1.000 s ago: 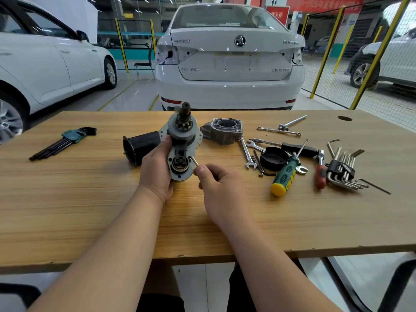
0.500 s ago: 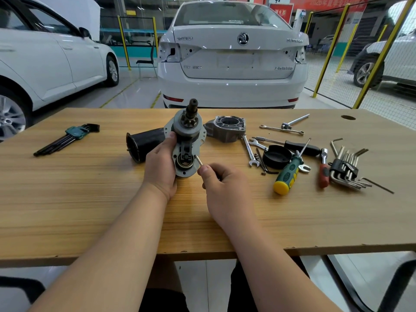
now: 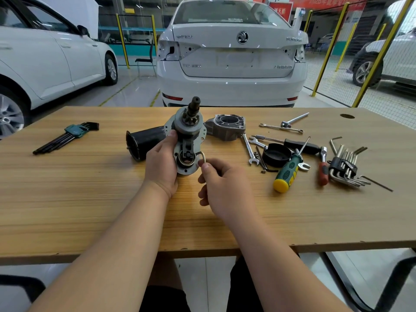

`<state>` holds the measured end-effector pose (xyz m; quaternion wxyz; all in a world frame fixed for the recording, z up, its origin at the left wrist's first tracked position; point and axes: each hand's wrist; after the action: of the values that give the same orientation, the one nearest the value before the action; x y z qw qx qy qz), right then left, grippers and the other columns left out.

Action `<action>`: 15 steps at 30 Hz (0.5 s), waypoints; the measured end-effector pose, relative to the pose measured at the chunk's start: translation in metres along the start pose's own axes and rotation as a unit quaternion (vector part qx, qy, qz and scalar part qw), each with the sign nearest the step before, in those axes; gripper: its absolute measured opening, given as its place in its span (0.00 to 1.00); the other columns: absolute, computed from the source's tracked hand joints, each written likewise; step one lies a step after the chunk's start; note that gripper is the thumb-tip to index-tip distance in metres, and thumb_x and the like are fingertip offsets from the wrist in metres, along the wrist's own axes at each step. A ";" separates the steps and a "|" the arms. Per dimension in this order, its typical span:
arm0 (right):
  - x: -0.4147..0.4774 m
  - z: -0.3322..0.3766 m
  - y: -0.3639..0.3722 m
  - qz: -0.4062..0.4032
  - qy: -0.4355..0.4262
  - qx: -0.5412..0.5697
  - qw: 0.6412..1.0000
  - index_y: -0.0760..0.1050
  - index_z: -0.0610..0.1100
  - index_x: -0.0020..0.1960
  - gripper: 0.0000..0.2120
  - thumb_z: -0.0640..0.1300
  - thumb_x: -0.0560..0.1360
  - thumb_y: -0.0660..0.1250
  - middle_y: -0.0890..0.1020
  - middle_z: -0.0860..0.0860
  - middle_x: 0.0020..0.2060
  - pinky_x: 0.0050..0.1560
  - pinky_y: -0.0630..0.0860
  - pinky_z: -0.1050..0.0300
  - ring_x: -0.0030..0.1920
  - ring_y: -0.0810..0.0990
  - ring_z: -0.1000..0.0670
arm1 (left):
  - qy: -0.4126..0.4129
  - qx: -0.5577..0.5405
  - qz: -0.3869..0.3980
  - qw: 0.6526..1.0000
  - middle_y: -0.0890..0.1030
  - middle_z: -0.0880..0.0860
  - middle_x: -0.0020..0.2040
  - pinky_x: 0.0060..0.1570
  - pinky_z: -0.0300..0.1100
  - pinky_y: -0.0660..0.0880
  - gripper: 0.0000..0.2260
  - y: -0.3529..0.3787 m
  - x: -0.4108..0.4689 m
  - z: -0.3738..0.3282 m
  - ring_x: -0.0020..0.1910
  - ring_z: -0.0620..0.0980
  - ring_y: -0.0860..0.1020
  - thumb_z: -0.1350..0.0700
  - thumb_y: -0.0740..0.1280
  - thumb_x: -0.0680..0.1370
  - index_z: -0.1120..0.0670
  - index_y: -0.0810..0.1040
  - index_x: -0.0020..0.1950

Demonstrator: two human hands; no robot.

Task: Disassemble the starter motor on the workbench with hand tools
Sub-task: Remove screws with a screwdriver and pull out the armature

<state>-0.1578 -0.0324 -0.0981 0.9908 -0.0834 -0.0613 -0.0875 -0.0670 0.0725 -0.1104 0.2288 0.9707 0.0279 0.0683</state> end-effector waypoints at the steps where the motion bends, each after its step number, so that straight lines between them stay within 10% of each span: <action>1: 0.000 0.000 -0.001 -0.002 -0.013 -0.022 1.000 0.77 0.59 0.41 0.13 0.45 0.80 0.62 0.80 0.55 0.29 0.32 0.82 0.50 0.28 0.79 0.54 | 0.002 0.003 0.002 1.000 0.85 0.57 0.50 0.55 0.54 0.77 0.12 0.000 0.000 0.000 0.53 0.56 0.82 0.49 0.64 0.80 0.54 0.83 0.50; 15: 0.017 0.018 -0.017 0.078 0.048 0.029 0.995 0.79 0.45 0.45 0.08 0.45 0.80 0.64 0.80 0.53 0.29 0.29 0.79 0.55 0.27 0.80 0.51 | 0.005 0.019 0.006 1.000 0.84 0.58 0.51 0.61 0.58 0.75 0.12 0.000 -0.001 0.000 0.55 0.57 0.82 0.50 0.63 0.80 0.55 0.83 0.51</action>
<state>-0.1467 -0.0484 -0.0757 0.9984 -0.0551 -0.0096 -0.0122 -0.0682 0.0724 -0.1105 0.2096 0.9746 0.0249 0.0744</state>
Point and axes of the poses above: each hand's wrist, its own x-axis towards the middle knuckle, its own y-axis out of the palm, z = x × y
